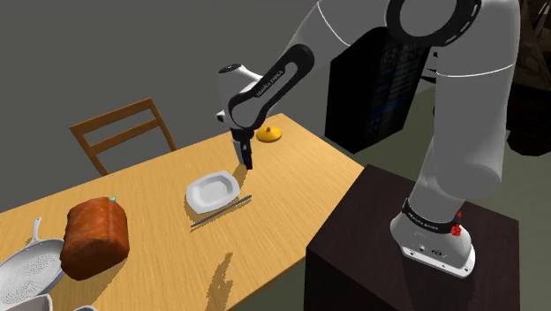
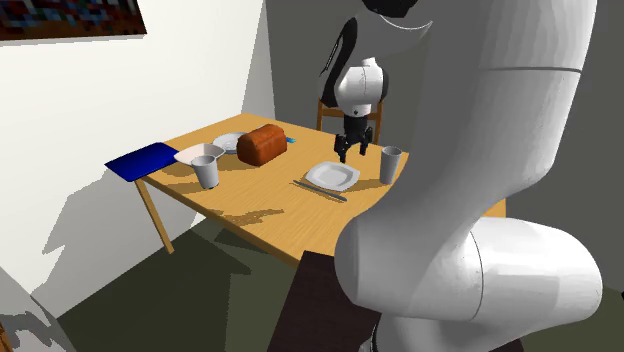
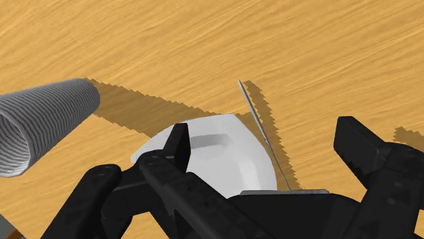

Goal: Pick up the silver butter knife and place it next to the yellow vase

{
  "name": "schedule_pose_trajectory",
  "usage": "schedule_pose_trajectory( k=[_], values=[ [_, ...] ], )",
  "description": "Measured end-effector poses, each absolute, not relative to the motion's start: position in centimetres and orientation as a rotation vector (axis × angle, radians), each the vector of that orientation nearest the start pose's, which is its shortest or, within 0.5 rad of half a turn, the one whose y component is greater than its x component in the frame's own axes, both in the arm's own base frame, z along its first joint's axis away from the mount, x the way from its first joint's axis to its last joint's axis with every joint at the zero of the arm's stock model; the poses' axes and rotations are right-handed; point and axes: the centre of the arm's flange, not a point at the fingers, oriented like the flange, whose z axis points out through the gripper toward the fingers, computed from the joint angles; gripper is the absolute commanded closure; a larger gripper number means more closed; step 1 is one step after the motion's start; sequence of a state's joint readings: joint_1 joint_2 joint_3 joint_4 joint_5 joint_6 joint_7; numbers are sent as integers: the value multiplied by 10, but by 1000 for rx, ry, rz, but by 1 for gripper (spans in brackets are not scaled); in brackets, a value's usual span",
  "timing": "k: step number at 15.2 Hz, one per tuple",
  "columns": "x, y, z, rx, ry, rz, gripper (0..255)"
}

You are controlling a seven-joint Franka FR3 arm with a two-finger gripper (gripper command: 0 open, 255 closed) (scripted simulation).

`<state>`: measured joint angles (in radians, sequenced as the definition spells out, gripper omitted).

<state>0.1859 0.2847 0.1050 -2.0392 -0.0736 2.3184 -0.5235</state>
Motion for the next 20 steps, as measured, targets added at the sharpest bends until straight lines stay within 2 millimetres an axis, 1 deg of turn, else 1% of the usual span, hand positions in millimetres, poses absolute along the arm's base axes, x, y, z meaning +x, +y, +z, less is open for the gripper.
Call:
schedule_pose_trajectory(
  k=[4, 6, 9, 11, 12, 14, 16, 20],
  values=[
    [584, 199, 263, -2801, -1477, 26, 0],
    [596, 211, 244, -2760, -1552, 35, 0],
    [605, 234, 215, -2694, -1666, 48, 0],
    [612, 253, 192, -2648, -1740, 56, 0],
    [616, 263, 184, -2624, -1776, 60, 0],
    [619, 274, 165, -2582, -1836, 68, 0],
    [619, 279, 153, -2569, -1855, 70, 0],
    [619, 280, 131, -2564, -1861, 70, 0]
  ],
)
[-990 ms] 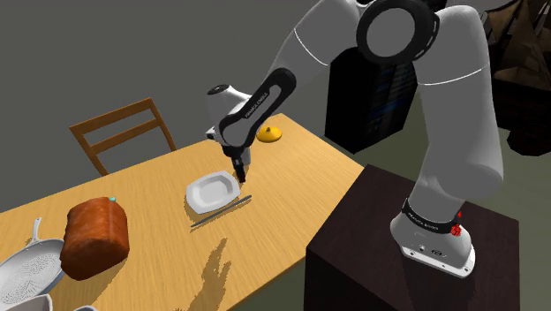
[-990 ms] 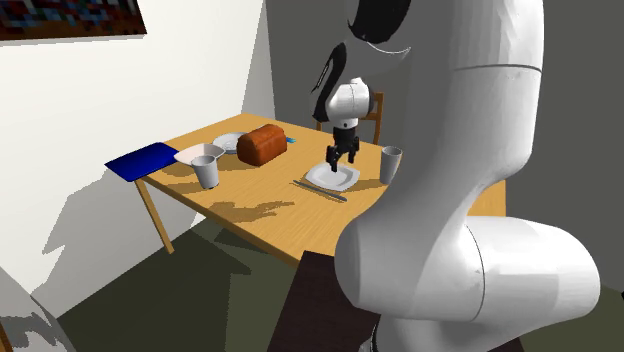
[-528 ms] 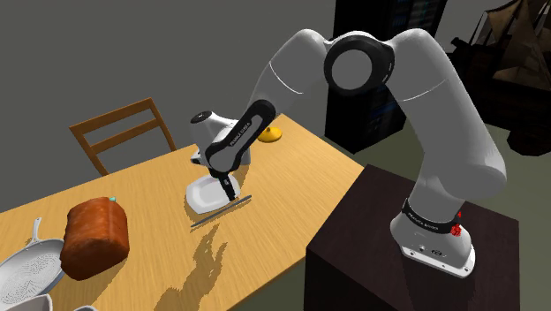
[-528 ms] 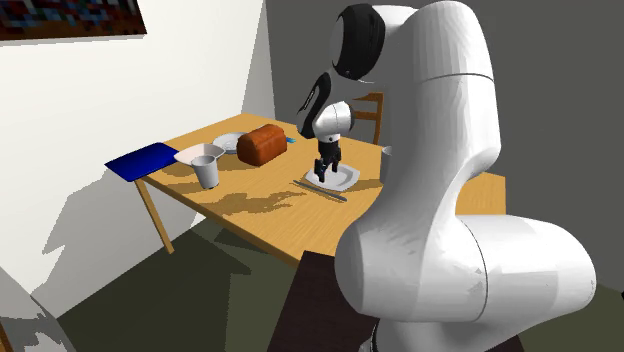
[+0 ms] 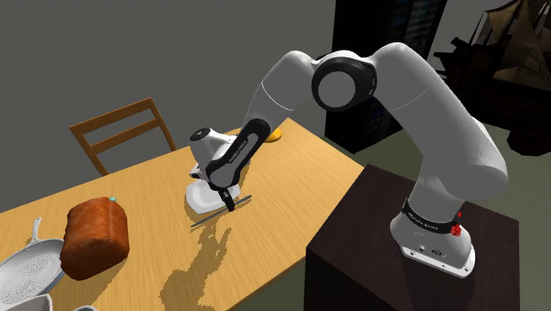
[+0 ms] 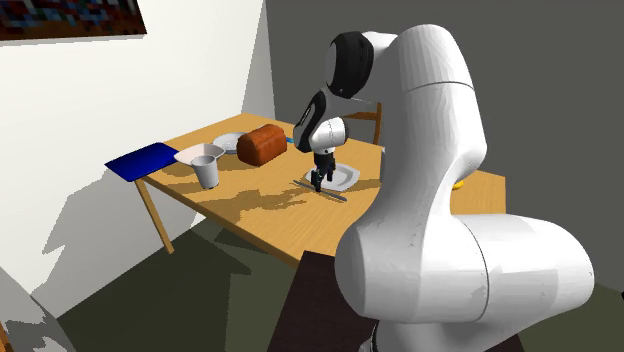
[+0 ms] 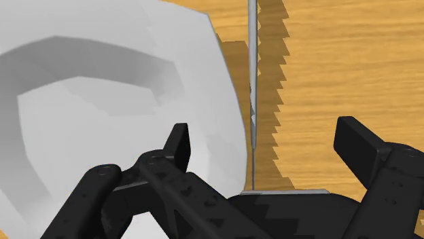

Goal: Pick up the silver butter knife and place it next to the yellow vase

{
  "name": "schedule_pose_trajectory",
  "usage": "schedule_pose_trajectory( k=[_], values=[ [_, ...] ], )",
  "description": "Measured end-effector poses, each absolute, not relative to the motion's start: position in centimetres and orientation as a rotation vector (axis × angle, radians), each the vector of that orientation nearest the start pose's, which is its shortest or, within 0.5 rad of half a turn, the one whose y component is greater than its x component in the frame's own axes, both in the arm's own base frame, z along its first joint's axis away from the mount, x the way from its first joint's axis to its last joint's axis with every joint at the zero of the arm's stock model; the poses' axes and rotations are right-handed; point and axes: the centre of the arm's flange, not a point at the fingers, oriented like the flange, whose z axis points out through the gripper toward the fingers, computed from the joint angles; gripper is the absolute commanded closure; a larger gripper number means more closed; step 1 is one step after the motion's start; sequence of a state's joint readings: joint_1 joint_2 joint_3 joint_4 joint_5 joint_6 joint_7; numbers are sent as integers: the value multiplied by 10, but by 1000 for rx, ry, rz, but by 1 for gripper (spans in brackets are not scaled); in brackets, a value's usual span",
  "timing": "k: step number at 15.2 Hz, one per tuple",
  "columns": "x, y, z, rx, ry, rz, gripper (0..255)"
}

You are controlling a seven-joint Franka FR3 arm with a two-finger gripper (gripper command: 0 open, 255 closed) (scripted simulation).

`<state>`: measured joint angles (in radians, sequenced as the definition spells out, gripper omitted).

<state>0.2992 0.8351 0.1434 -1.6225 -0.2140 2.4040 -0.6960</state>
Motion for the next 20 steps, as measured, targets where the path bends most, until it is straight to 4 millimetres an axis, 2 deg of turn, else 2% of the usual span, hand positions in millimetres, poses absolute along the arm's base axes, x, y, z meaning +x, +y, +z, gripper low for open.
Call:
schedule_pose_trajectory(
  k=[3, 8, 9, 20],
  values=[
    [619, 280, 119, -2564, -1862, 70, 0],
    [620, 280, 118, -2564, -1862, 70, 0],
    [620, 280, 118, -2564, -1862, 70, 255],
    [620, 279, 121, -2564, -1862, 70, 255]
  ],
)
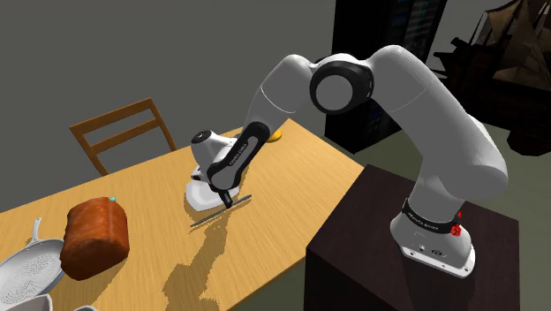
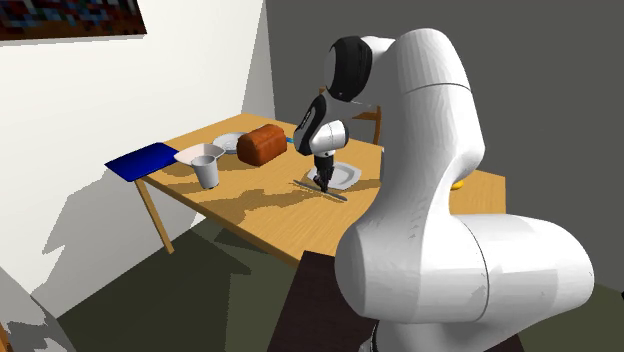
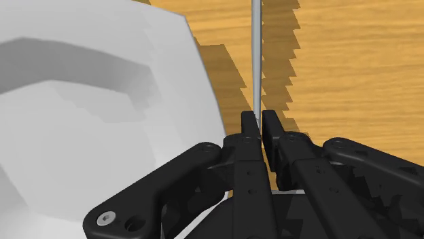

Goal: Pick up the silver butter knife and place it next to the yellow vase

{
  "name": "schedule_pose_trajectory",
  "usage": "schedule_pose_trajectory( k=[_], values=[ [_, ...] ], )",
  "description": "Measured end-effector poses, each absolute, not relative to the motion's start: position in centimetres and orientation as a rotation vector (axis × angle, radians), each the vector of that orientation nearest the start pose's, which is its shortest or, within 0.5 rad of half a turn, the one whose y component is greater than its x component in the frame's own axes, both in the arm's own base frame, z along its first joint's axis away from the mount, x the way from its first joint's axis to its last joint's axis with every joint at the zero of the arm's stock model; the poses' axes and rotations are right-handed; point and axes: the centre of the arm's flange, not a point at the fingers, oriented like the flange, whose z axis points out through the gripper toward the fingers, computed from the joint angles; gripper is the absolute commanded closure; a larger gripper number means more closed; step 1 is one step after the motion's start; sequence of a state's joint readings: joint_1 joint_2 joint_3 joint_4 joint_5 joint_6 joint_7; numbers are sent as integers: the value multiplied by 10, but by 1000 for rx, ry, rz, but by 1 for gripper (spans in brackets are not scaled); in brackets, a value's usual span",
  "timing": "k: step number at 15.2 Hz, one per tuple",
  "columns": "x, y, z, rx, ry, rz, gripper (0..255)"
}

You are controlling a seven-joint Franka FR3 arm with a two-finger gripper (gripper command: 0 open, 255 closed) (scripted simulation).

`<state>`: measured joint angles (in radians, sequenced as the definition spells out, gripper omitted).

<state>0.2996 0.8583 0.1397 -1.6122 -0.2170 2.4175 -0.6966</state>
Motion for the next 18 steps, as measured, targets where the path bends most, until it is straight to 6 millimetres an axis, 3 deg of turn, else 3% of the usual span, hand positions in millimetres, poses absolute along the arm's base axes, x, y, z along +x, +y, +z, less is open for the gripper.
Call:
schedule_pose_trajectory(
  k=[18],
  values=[
    [620, 279, 214, -2564, -1862, 69, 255]
  ],
)
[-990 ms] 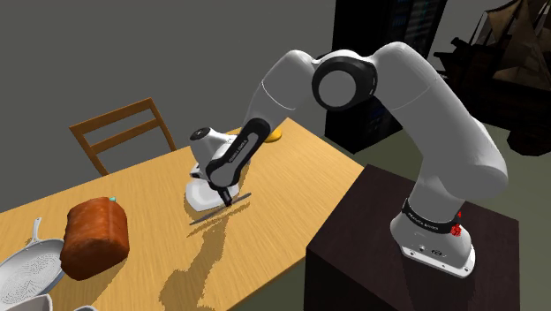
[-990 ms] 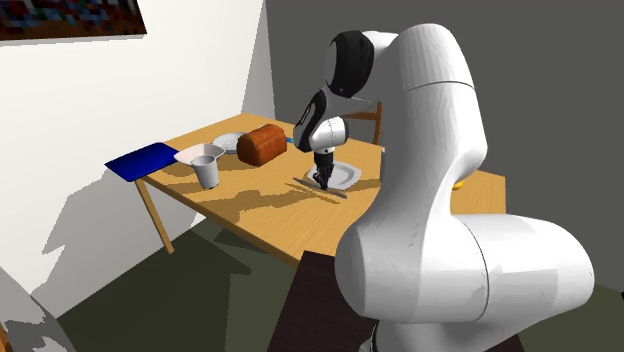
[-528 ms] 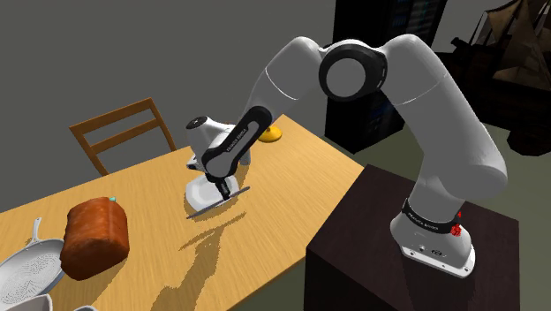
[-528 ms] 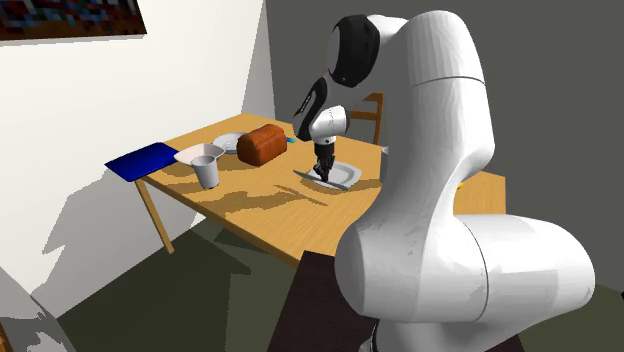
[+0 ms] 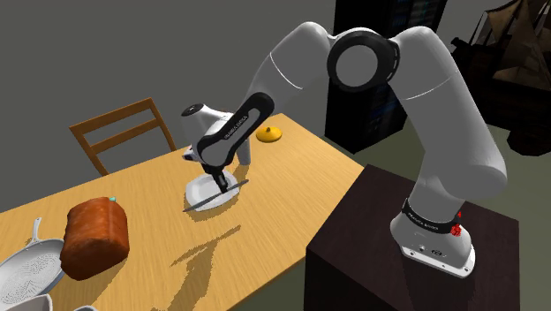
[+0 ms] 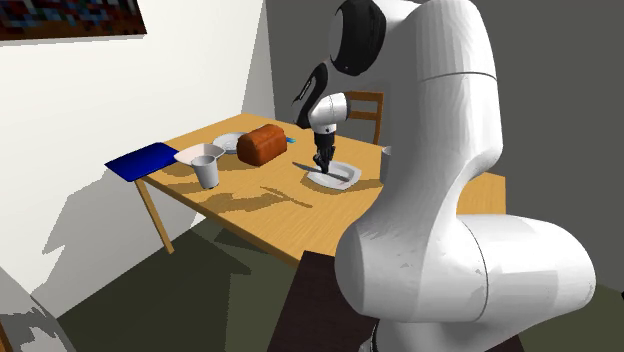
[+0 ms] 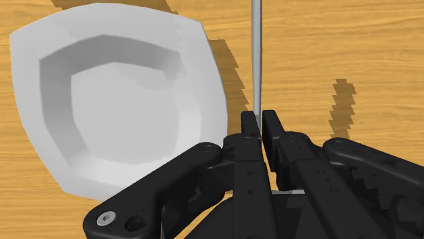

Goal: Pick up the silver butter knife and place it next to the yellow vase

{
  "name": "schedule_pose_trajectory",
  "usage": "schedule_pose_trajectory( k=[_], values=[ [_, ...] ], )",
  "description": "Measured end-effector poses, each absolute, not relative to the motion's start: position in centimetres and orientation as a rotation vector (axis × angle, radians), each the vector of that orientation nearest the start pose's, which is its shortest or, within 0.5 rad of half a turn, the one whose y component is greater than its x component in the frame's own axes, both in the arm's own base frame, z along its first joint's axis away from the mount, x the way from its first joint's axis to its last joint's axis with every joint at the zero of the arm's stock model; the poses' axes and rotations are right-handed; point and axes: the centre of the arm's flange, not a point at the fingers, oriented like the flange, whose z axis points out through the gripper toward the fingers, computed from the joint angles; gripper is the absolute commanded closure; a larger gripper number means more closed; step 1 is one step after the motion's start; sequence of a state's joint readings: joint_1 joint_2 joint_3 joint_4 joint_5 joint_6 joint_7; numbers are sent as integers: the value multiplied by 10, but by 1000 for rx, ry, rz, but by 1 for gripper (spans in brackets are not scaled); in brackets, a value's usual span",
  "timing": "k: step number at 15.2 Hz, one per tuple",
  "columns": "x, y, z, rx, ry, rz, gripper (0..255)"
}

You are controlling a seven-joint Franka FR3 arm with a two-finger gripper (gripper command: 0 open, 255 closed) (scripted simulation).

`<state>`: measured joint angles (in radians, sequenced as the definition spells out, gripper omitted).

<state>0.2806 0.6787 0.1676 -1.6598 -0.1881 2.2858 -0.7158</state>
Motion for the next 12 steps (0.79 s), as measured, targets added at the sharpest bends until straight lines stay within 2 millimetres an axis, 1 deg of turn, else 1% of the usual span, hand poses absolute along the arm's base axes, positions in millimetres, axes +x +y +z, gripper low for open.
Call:
schedule_pose_trajectory(
  k=[10, 11, 12],
  values=[
    [620, 279, 264, -2564, -1862, 69, 255],
    [619, 274, 267, -2564, -1862, 69, 255],
    [621, 263, 266, -2564, -1862, 69, 255]
  ],
)
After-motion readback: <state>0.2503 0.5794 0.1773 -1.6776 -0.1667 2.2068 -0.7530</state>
